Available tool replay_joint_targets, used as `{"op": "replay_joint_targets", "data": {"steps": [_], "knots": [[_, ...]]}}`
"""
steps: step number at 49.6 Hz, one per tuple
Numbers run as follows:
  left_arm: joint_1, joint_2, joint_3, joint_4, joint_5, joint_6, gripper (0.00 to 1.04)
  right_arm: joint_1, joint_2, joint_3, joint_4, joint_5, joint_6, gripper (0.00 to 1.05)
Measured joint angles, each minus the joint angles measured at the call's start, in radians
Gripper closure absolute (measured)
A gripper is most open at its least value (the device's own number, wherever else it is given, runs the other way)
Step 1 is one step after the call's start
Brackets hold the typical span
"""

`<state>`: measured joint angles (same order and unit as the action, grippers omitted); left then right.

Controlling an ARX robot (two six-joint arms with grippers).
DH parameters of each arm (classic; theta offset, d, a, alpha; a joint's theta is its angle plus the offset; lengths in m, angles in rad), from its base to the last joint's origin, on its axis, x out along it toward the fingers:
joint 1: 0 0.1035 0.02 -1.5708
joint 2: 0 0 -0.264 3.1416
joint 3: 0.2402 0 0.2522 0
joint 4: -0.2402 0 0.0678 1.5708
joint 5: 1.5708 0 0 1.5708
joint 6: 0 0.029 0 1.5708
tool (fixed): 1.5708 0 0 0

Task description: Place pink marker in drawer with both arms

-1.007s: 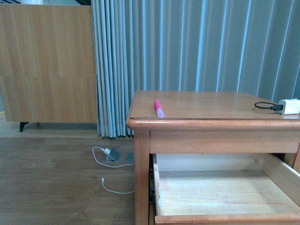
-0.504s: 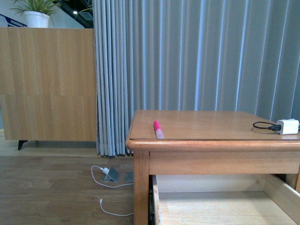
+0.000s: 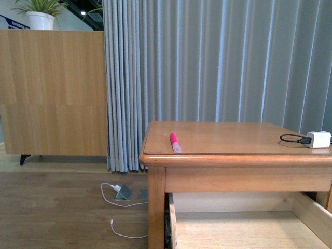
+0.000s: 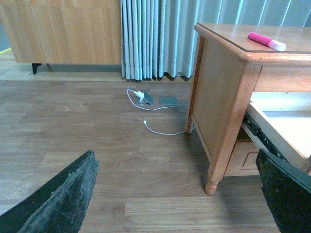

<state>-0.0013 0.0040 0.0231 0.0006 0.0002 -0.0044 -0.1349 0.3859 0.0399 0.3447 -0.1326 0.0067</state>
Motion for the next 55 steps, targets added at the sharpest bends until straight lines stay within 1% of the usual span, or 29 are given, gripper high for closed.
{"op": "replay_joint_targets", "data": {"steps": [3,7,24,25,26,28,29,32,34,36,43,48,51,55], "knots": [[0.000,0.000,0.000,0.000,0.000,0.000,0.06,0.000,0.000,0.000,0.000,0.000,0.000,0.07],[0.000,0.000,0.000,0.000,0.000,0.000,0.06,0.000,0.000,0.000,0.000,0.000,0.000,0.09],[0.000,0.000,0.000,0.000,0.000,0.000,0.06,0.000,0.000,0.000,0.000,0.000,-0.001,0.08],[-0.003,0.003,0.001,-0.002,-0.014,-0.002,0.06,0.000,0.000,0.000,0.000,0.000,-0.001,0.08],[-0.021,0.013,0.003,-0.018,-0.063,-0.019,0.06,0.000,0.000,0.000,0.000,0.000,-0.001,0.08],[-0.075,0.059,0.016,-0.037,-0.195,-0.058,0.06,0.000,0.000,0.000,0.000,0.000,-0.002,0.08],[-0.090,0.076,0.019,-0.035,-0.225,-0.072,0.06,0.000,0.000,0.000,0.000,0.000,-0.002,0.08],[-0.180,0.192,0.032,0.021,-0.359,-0.104,0.06,0.000,0.000,0.000,0.000,0.000,-0.002,0.08],[-0.235,0.290,0.050,0.093,-0.377,-0.106,0.06,0.000,0.000,0.000,0.000,0.000,-0.002,0.08],[-0.264,0.416,0.091,0.186,-0.352,-0.105,0.06,0.000,0.000,0.000,0.000,0.000,-0.002,0.08],[-0.277,0.841,0.284,0.439,-0.225,-0.060,0.06,0.000,0.000,0.000,0.000,0.000,-0.002,0.08],[-0.300,1.049,0.407,0.500,-0.181,-0.021,0.06,0.000,0.000,0.000,0.000,0.000,-0.002,0.08],[-0.320,1.143,0.474,0.515,-0.174,0.001,0.06,0.000,0.000,0.000,0.000,0.000,-0.002,0.08],[-0.348,1.276,0.589,0.518,-0.140,0.028,0.06,0.000,0.000,0.000,0.000,0.000,-0.002,0.08]]}}
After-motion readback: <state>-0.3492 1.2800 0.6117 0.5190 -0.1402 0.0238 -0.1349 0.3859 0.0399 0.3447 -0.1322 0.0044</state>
